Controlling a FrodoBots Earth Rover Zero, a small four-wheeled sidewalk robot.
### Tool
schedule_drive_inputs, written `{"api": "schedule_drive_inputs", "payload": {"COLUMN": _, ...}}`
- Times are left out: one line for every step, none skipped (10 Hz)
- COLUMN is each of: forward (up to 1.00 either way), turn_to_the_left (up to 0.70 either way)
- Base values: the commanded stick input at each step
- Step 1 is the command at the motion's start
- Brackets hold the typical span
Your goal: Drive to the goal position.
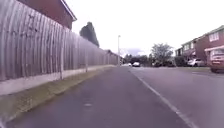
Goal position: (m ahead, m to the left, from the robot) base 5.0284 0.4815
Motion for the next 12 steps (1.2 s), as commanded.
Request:
{"api": "schedule_drive_inputs", "payload": {"forward": 1.00, "turn_to_the_left": -0.26}}
{"api": "schedule_drive_inputs", "payload": {"forward": 1.00, "turn_to_the_left": -0.31}}
{"api": "schedule_drive_inputs", "payload": {"forward": 1.00, "turn_to_the_left": -0.35}}
{"api": "schedule_drive_inputs", "payload": {"forward": 1.00, "turn_to_the_left": -0.40}}
{"api": "schedule_drive_inputs", "payload": {"forward": 1.00, "turn_to_the_left": 0.00}}
{"api": "schedule_drive_inputs", "payload": {"forward": 1.00, "turn_to_the_left": 0.00}}
{"api": "schedule_drive_inputs", "payload": {"forward": 1.00, "turn_to_the_left": 0.00}}
{"api": "schedule_drive_inputs", "payload": {"forward": 1.00, "turn_to_the_left": 0.00}}
{"api": "schedule_drive_inputs", "payload": {"forward": 1.00, "turn_to_the_left": 0.00}}
{"api": "schedule_drive_inputs", "payload": {"forward": 1.00, "turn_to_the_left": 0.00}}
{"api": "schedule_drive_inputs", "payload": {"forward": 1.00, "turn_to_the_left": 0.00}}
{"api": "schedule_drive_inputs", "payload": {"forward": 1.00, "turn_to_the_left": 0.00}}
